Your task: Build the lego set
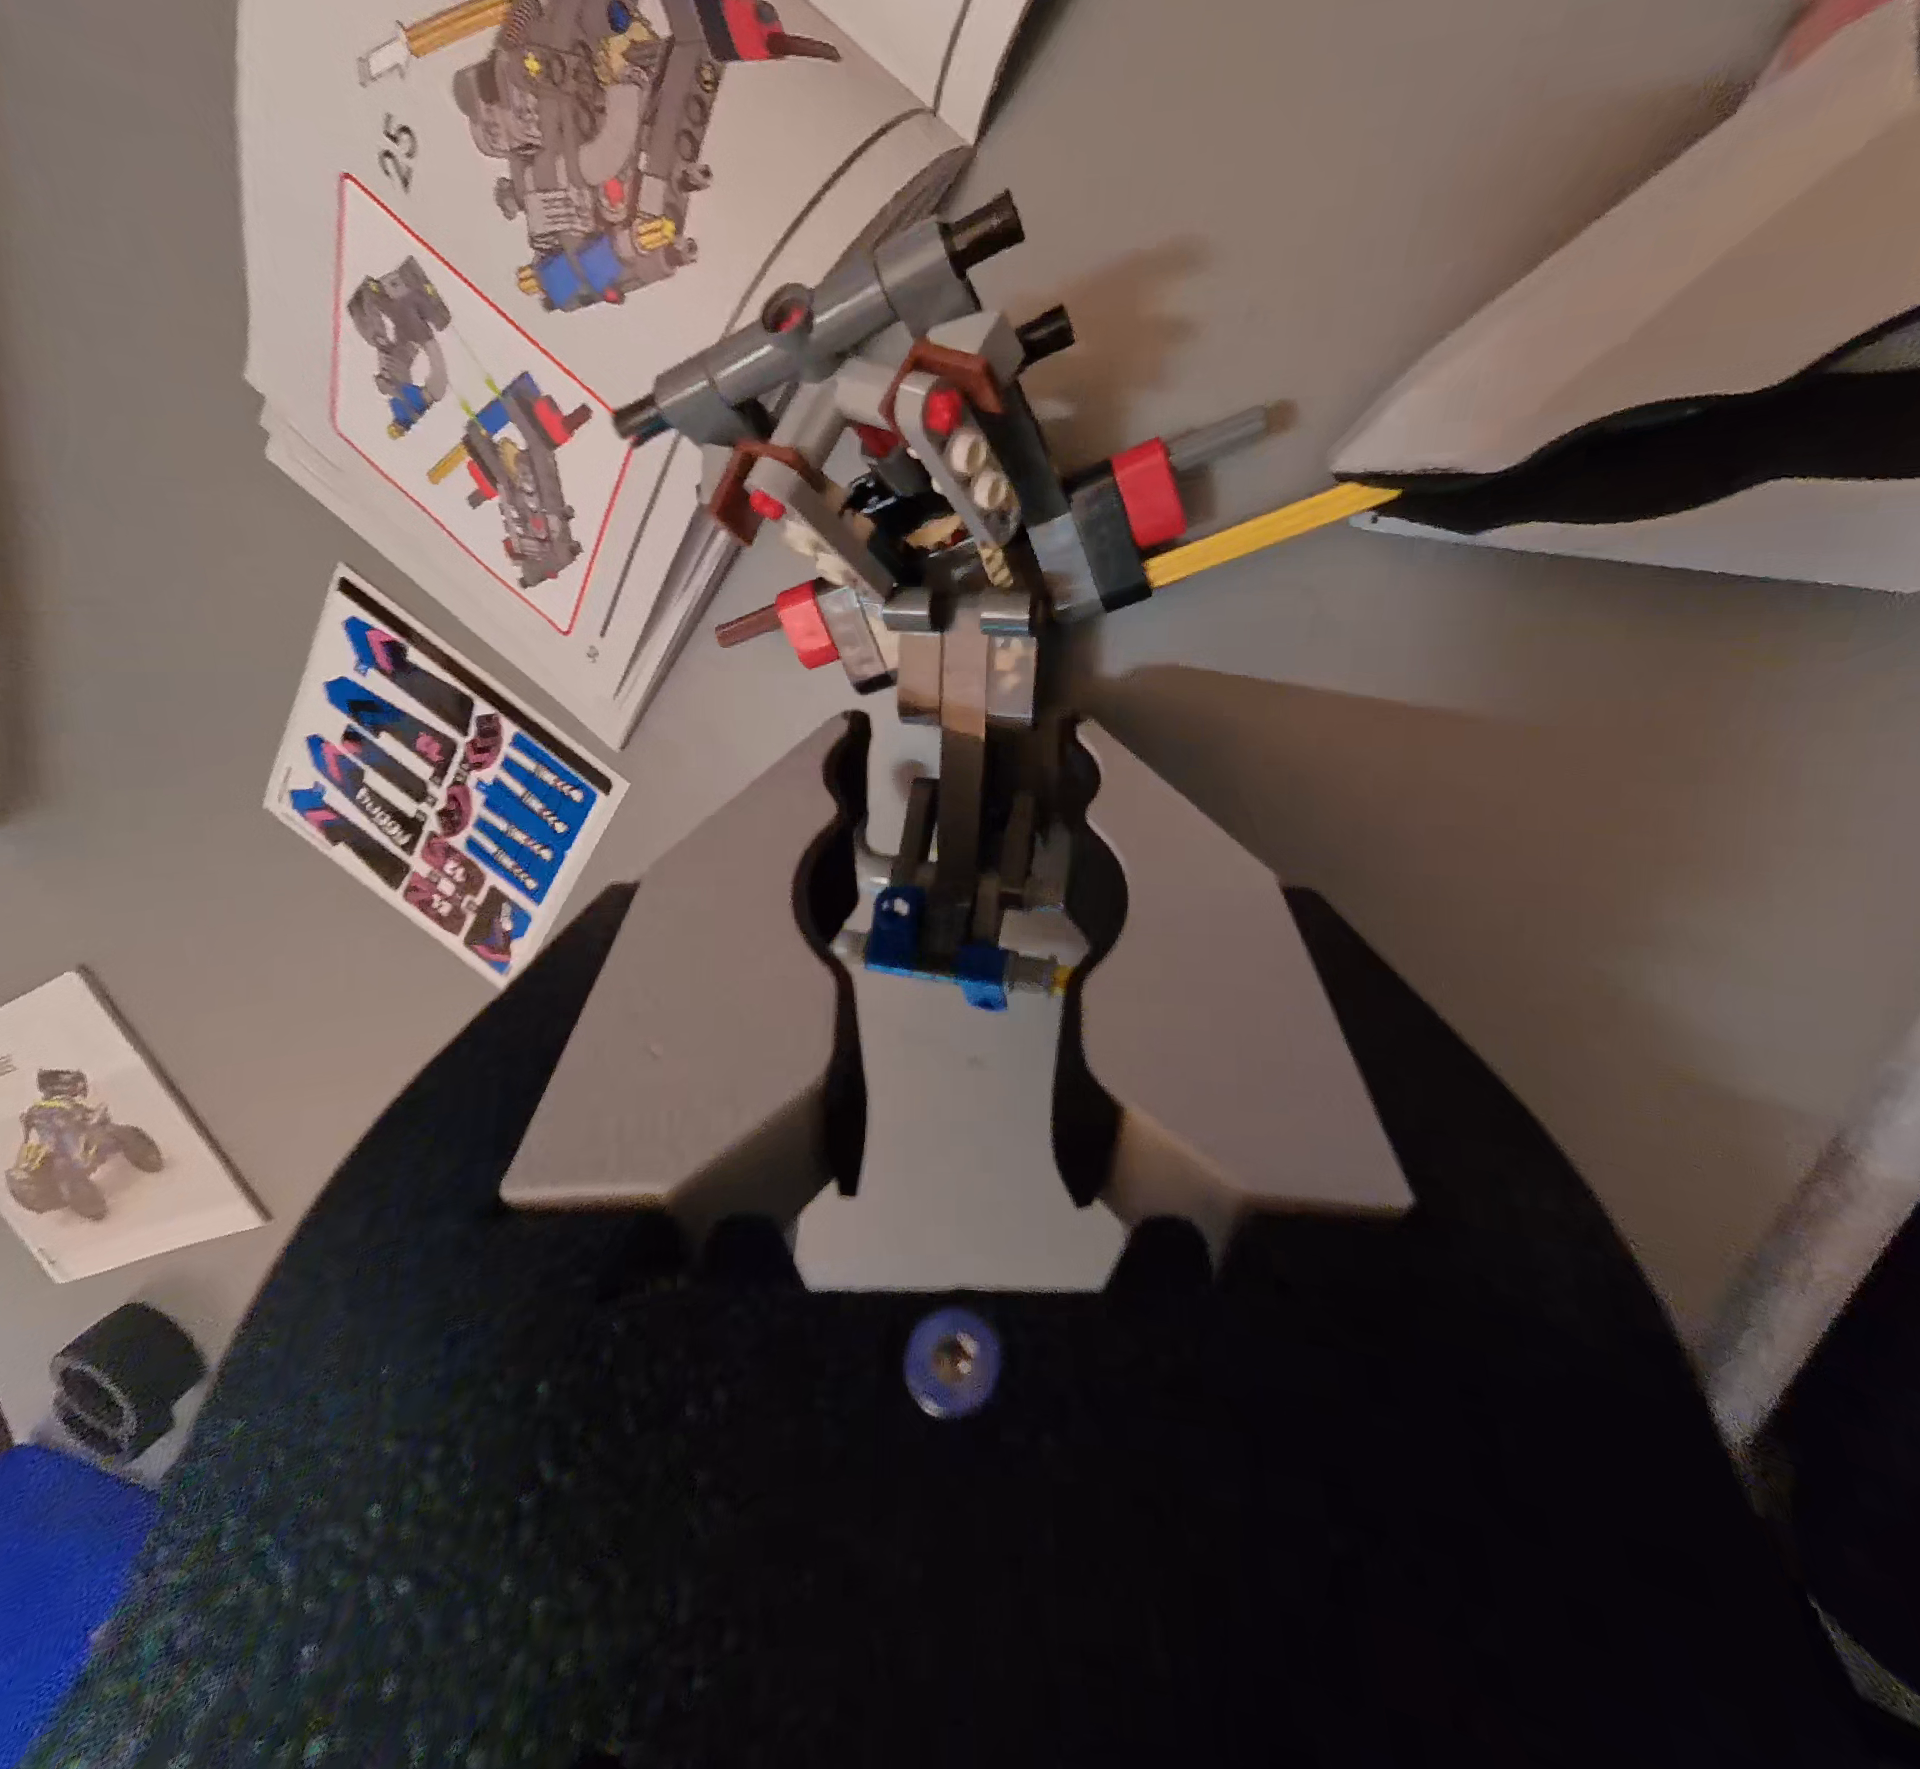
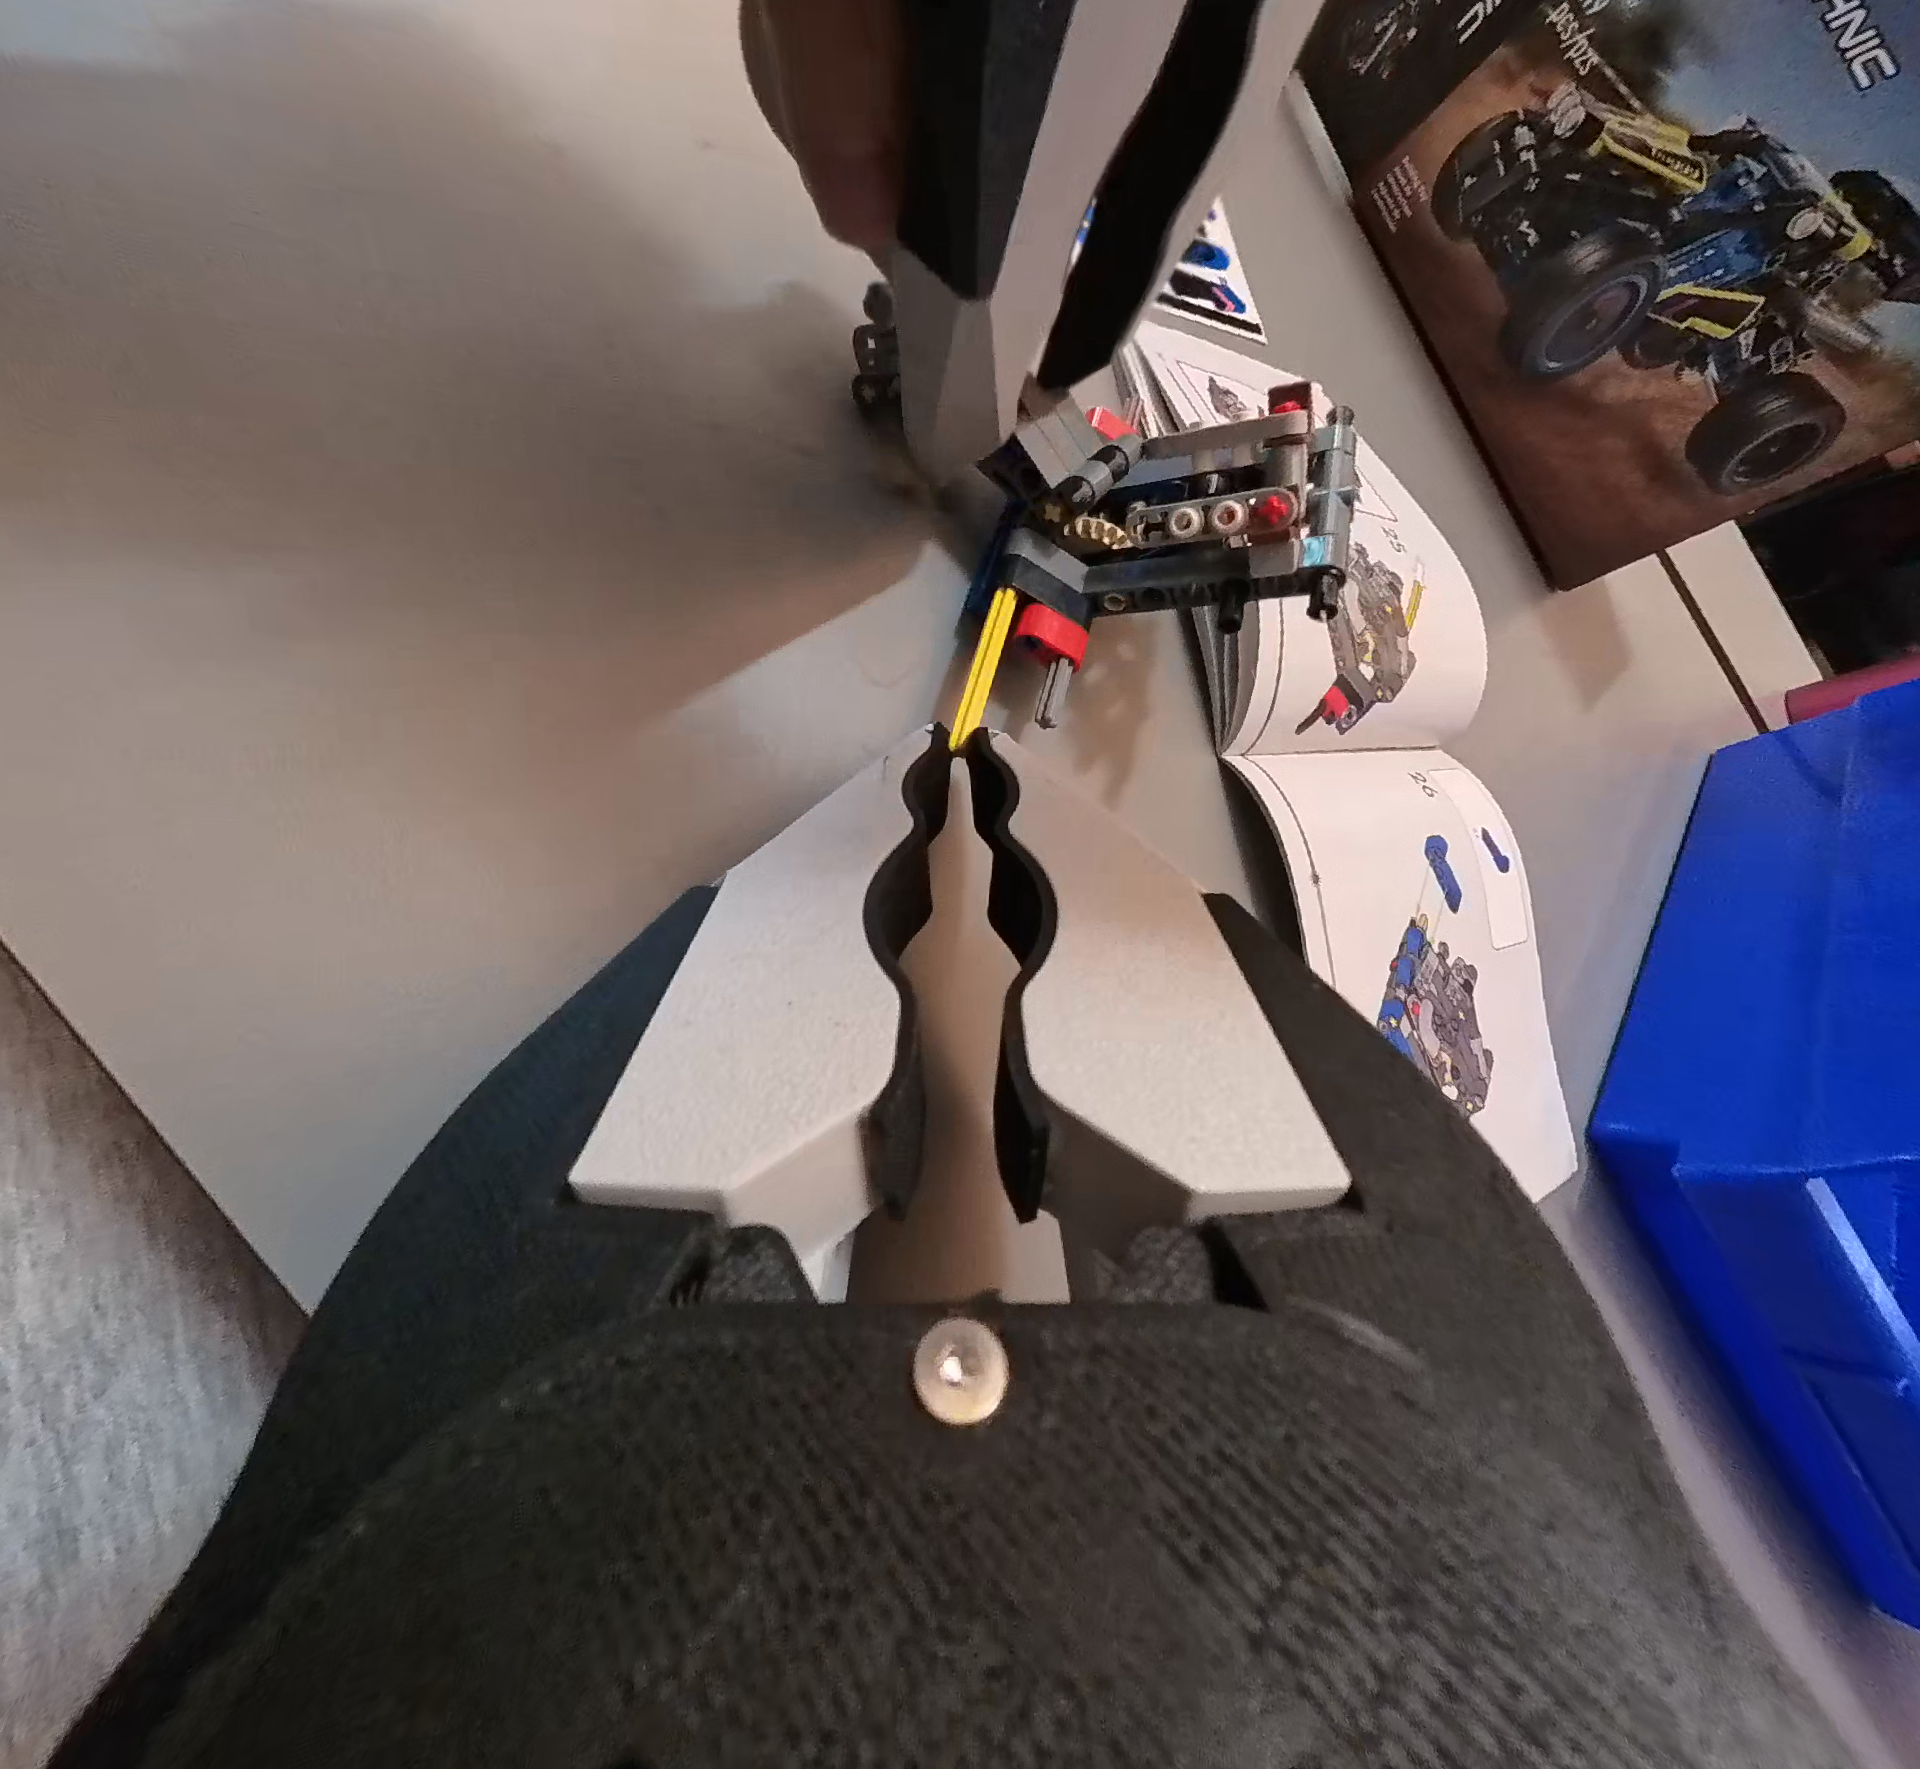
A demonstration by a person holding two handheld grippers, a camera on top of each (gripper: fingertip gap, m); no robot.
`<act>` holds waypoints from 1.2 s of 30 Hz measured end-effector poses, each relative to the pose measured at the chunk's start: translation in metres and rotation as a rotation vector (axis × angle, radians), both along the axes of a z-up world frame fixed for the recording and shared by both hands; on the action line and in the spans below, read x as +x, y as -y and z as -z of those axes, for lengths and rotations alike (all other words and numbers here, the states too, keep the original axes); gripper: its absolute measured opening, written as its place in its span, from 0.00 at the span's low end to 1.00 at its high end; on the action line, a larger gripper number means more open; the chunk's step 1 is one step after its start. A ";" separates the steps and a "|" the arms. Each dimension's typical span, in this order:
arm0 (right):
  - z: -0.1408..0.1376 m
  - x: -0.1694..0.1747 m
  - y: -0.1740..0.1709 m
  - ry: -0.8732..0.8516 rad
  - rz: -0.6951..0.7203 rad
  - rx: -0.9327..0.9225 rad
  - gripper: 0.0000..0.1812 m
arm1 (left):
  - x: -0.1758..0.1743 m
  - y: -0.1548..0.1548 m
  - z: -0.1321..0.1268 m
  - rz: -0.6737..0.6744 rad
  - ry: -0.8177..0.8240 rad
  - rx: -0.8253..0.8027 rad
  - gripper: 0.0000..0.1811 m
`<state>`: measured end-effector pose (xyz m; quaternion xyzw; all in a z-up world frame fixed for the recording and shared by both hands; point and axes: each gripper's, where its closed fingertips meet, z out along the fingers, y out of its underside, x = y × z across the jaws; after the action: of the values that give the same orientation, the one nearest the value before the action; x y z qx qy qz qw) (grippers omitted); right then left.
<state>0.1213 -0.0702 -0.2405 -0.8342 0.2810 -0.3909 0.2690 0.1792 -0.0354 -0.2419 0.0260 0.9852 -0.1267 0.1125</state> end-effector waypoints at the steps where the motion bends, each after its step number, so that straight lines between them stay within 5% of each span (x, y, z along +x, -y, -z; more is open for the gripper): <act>1: 0.000 0.000 0.000 0.000 0.000 0.000 0.01 | -0.001 0.002 0.001 -0.002 -0.002 -0.008 0.16; 14: 0.000 0.001 0.001 -0.010 0.017 0.012 0.01 | -0.004 0.003 0.001 -0.243 -0.011 -0.141 0.12; 28: 0.000 0.000 0.001 -0.023 0.018 0.026 0.01 | -0.007 -0.002 -0.001 -0.134 -0.033 -0.196 0.09; 36: 0.001 0.000 0.001 -0.041 0.016 0.047 0.01 | -0.008 -0.001 -0.002 -0.216 0.003 -0.228 0.08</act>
<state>0.1218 -0.0708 -0.2412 -0.8332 0.3023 -0.3691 0.2796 0.1710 -0.0342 -0.2402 -0.0929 0.9613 -0.2248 0.1293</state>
